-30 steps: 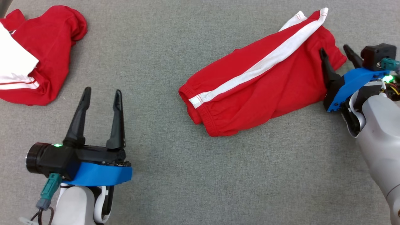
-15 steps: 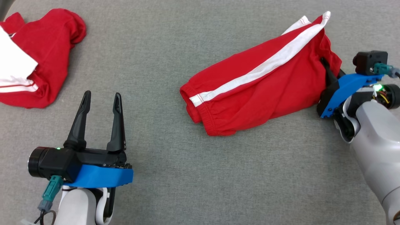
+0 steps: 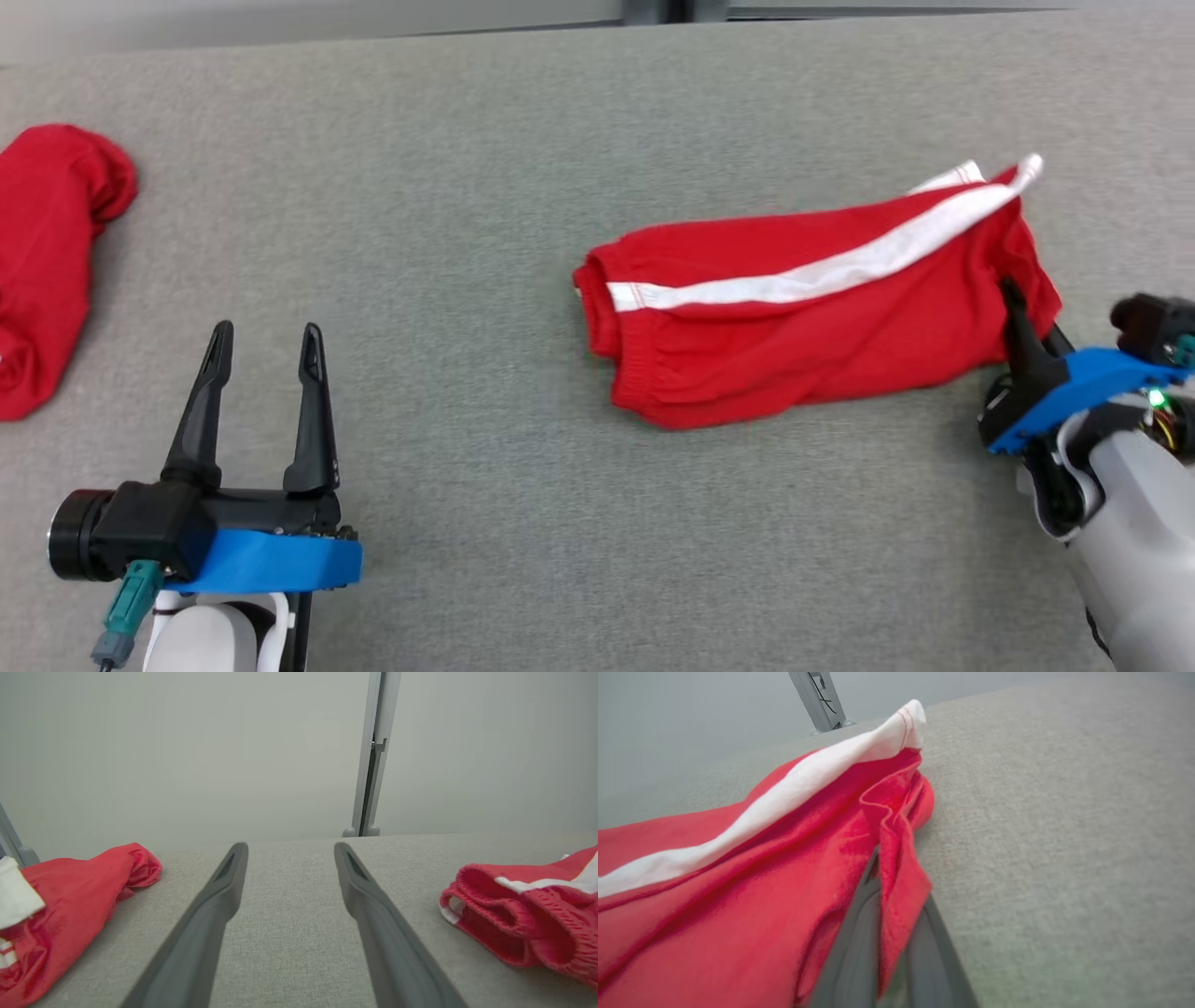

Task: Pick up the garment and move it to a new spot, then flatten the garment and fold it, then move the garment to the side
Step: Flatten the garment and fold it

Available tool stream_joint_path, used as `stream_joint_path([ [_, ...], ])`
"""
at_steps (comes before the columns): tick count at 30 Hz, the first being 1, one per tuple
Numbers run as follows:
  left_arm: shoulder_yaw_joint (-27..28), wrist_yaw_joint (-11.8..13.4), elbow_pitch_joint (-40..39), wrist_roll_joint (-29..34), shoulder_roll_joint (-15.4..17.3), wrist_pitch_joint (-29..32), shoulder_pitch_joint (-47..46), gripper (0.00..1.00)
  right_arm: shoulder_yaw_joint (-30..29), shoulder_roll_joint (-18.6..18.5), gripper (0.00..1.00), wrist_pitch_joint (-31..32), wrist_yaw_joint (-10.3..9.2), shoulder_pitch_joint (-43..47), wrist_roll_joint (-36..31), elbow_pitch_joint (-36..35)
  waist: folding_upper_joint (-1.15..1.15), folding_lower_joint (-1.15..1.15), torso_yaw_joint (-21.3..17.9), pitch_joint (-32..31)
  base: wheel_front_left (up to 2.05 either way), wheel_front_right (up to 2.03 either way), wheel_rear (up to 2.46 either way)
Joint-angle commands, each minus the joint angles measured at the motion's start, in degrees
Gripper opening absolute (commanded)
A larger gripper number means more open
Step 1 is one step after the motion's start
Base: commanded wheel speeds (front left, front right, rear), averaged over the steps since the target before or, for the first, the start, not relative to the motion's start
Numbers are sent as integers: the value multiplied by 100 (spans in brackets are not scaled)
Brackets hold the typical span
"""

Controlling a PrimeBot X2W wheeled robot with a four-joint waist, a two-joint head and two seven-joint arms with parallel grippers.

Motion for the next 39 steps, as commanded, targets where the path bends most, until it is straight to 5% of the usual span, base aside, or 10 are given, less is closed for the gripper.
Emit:
stream_joint_path([
  [1,46,-8,0,29,19,-17,78,100,-131,-98,0,-33,-10,223,46,-108,0,0,-215,-144,0,0,0],
  [9,55,-39,-27,35,20,-17,198,100,-1117,-352,0,-37,-7,1013,-91,-527,0,0,-416,-243,0,0,0],
  [19,54,-59,0,34,18,-17,230,100,-1596,-74,0,-37,-6,943,-653,-1127,0,0,-436,-305,0,0,0],
  [39,-61,-16,53,-129,18,-17,255,100,110,819,0,395,-7,998,-1535,-2944,0,0,-151,-469,0,0,0],
])
